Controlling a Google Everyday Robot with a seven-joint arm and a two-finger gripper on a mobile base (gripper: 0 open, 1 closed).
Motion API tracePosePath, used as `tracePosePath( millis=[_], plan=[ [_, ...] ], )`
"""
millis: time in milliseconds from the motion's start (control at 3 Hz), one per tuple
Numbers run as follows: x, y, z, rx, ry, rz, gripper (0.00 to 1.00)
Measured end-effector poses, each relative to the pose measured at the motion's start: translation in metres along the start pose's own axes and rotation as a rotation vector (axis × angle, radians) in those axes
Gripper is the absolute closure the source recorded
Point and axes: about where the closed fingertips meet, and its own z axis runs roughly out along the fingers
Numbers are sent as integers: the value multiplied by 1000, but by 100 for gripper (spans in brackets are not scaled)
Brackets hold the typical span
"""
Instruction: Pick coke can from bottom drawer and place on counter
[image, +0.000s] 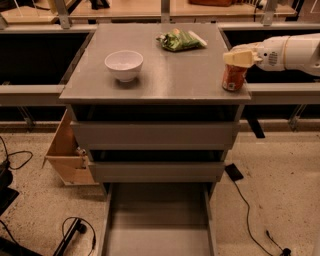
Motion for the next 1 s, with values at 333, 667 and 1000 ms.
tracePosePath(
  millis=[333, 667, 1000],
  plan=[
    [0, 0, 0, 0, 0, 0, 27],
    [0, 0, 0, 0, 0, 0, 0],
    [0, 0, 0, 0, 0, 0, 0]
  ],
)
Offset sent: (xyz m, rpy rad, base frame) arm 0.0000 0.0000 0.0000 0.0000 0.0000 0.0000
